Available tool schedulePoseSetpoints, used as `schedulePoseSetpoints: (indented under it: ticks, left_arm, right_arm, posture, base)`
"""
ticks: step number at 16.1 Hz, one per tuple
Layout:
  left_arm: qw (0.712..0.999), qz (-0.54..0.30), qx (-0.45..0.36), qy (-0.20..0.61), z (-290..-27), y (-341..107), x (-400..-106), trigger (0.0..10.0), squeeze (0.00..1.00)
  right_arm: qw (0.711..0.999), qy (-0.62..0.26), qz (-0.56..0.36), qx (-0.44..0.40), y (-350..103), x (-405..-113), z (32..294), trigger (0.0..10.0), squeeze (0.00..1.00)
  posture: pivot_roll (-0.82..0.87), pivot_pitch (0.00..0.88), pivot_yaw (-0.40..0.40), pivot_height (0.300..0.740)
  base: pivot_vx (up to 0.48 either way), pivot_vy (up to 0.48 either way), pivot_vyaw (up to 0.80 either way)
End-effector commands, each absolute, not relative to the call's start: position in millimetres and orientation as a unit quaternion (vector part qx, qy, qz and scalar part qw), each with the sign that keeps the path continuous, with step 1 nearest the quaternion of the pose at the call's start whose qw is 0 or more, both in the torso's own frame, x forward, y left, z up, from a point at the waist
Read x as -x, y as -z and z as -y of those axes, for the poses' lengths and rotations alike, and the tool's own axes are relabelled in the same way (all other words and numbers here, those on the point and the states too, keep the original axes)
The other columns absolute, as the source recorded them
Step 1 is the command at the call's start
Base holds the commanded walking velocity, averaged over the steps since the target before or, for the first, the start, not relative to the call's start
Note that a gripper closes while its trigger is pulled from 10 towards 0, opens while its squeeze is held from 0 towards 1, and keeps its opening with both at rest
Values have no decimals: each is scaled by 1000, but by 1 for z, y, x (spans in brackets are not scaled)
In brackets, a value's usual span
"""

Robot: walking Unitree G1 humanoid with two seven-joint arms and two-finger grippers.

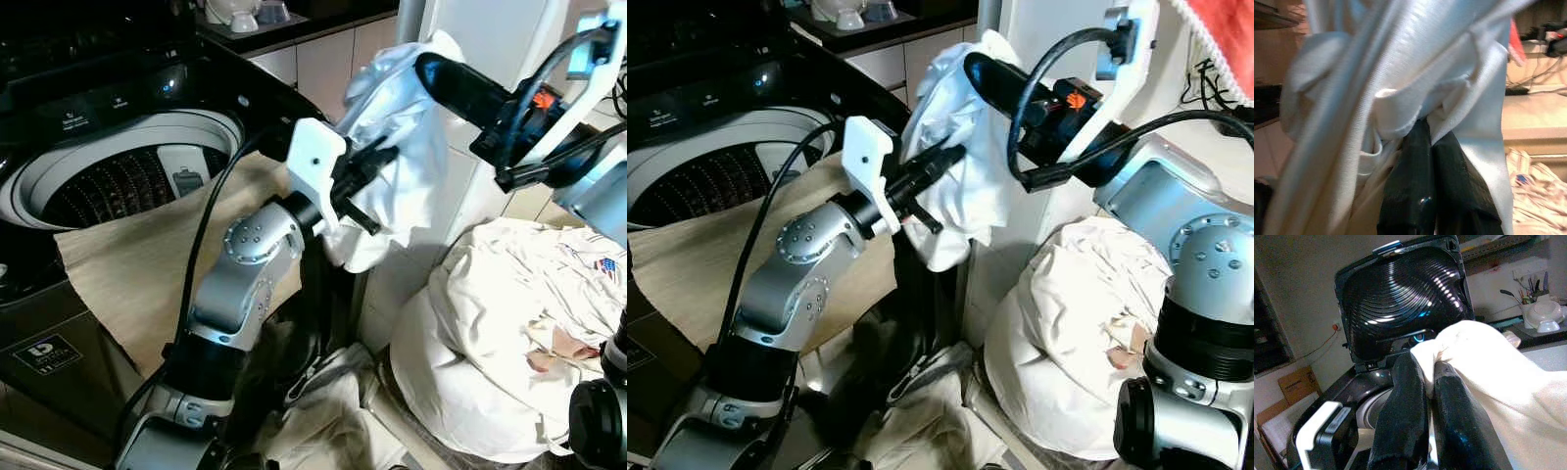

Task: Clothes washing

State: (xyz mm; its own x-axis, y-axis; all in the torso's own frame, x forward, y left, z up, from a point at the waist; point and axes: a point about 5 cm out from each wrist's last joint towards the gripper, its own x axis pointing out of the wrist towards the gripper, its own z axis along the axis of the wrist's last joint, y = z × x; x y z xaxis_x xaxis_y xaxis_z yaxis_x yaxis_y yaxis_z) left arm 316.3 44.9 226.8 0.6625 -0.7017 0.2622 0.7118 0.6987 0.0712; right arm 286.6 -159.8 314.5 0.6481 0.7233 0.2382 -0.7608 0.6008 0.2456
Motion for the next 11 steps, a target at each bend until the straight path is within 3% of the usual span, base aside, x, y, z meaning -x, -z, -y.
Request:
schedulePoseSetpoints:
  ticks: [1, 2, 4, 5, 6, 8, 11]
  left_arm:
    - [925, 149, 16, 348, -57, -234, -325, 0, 0]
    - [934, 161, 17, 319, -66, -239, -331, 0, 0]
    - [951, 196, -13, 240, -98, -262, -351, 0, 0]
    - [953, 219, -34, 207, -114, -279, -362, 0, 0]
    - [953, 246, -61, 167, -133, -303, -375, 0, 0]
    - [948, 278, -108, 112, -156, -334, -387, 0, 0]
    - [902, 359, -241, -23, -195, -413, -388, 0, 0]
  right_arm:
    - [895, -413, 77, -150, -320, -284, 160, 10000, 310]
    - [896, -408, 76, -157, -318, -286, 162, 10000, 1000]
    - [902, -395, 67, -159, -314, -287, 166, 10000, 1000]
    - [908, -388, 61, -148, -312, -287, 166, 10000, 804]
    - [907, -391, 63, -141, -311, -285, 165, 10000, 0]
    - [906, -400, 63, -122, -309, -283, 162, 10000, 0]
    - [900, -420, 61, -100, -304, -275, 151, 10000, 0]
  posture:
    - [-82, 0, 36, 740]
    - [-82, 0, 36, 740]
    - [-70, 0, 30, 740]
    - [-67, 0, 28, 740]
    - [-64, 0, 28, 740]
    - [-66, 0, 31, 740]
    - [-76, 0, 41, 740]
  base:
    - [0, 0, 0]
    - [0, 0, 0]
    - [0, 0, 0]
    - [0, 0, 0]
    - [0, 0, 0]
    - [0, 0, 0]
    - [0, 0, 0]
